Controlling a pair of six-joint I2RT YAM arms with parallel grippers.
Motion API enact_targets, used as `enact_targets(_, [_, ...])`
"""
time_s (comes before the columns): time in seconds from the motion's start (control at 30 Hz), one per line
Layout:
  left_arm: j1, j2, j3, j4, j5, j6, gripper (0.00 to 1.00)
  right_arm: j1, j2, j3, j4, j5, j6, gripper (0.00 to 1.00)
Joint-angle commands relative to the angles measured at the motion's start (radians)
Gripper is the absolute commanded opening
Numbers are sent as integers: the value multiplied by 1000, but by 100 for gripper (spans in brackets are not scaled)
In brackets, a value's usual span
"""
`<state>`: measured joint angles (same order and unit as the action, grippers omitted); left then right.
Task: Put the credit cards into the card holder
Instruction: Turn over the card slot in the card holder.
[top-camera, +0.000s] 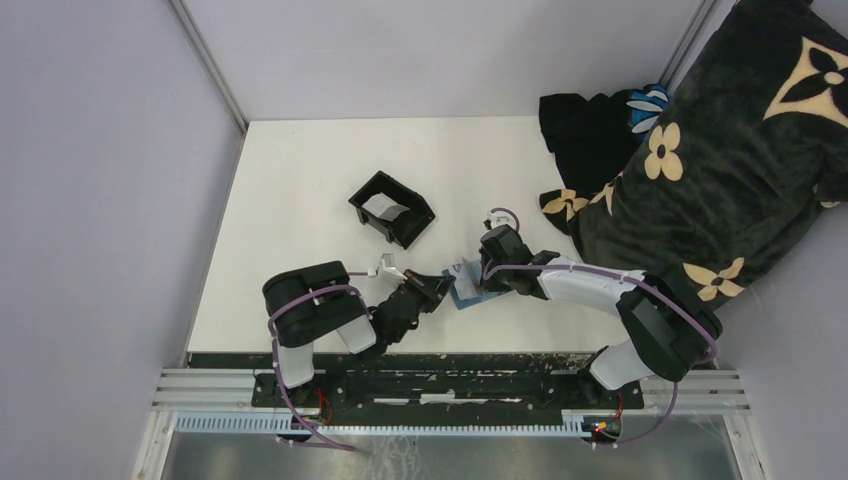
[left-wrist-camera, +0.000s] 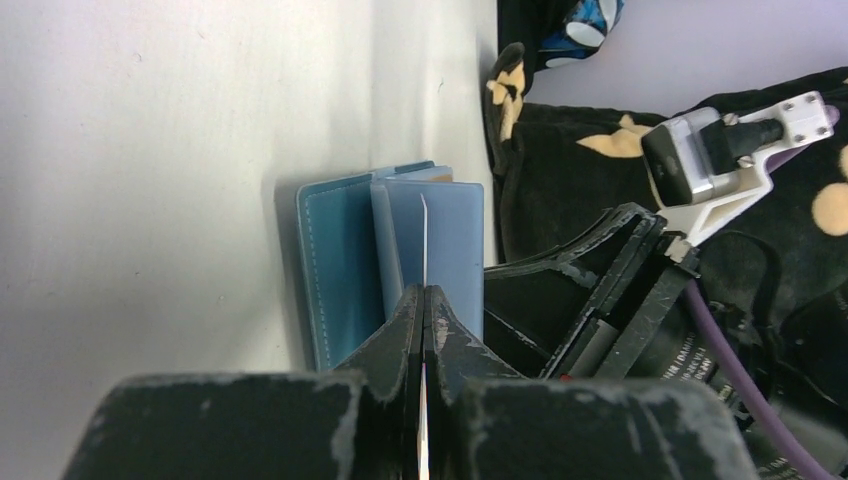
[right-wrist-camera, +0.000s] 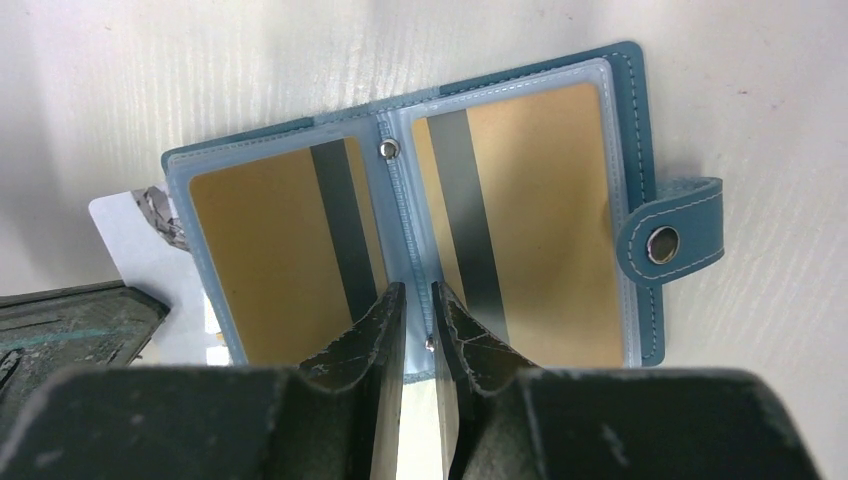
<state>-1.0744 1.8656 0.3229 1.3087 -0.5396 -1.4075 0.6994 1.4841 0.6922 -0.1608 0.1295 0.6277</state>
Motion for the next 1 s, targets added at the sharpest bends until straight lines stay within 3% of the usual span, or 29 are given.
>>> enact_targets(0.0, [-13, 7, 36, -65, -24, 84, 3, 0, -36, 32, -60, 60, -27, 22])
enact_targets(0.3, [-25, 9, 66, -96, -31, 109, 3, 1, -78, 79, -126, 155, -63, 23])
enact_targets(0.97, [-38, -31, 133, -128, -59, 175, 3, 0, -124, 102, -177, 212, -89, 23])
